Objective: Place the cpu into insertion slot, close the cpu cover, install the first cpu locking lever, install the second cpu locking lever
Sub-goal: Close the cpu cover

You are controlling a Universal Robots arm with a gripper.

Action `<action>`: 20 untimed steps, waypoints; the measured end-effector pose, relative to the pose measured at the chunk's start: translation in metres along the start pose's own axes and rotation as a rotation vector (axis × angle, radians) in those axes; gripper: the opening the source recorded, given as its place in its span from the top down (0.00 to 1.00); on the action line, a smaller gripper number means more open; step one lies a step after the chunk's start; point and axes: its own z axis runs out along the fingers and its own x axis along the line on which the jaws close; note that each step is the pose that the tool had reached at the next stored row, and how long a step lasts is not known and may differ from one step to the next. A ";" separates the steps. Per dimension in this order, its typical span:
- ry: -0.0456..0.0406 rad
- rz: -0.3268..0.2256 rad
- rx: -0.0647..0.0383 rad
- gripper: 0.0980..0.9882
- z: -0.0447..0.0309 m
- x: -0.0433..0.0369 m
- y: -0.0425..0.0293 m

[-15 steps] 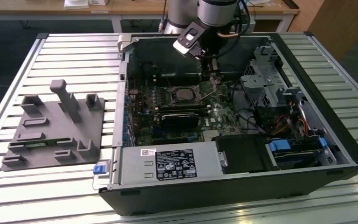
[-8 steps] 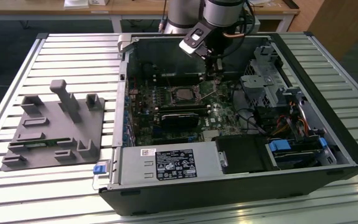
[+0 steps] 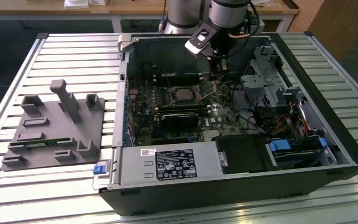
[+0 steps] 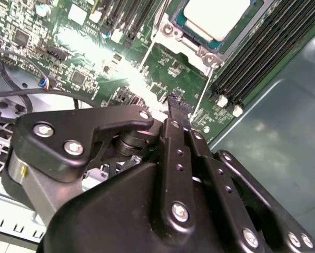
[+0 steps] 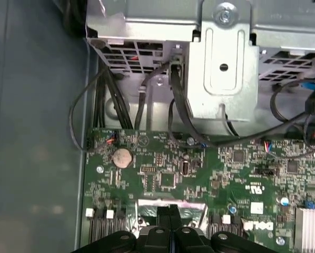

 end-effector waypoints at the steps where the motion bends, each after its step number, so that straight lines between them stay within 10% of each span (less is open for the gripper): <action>1: 0.0000 0.000 0.000 0.99 0.0005 0.0003 0.0013; 20: -0.0121 0.001 0.003 0.99 0.0059 0.0017 0.0268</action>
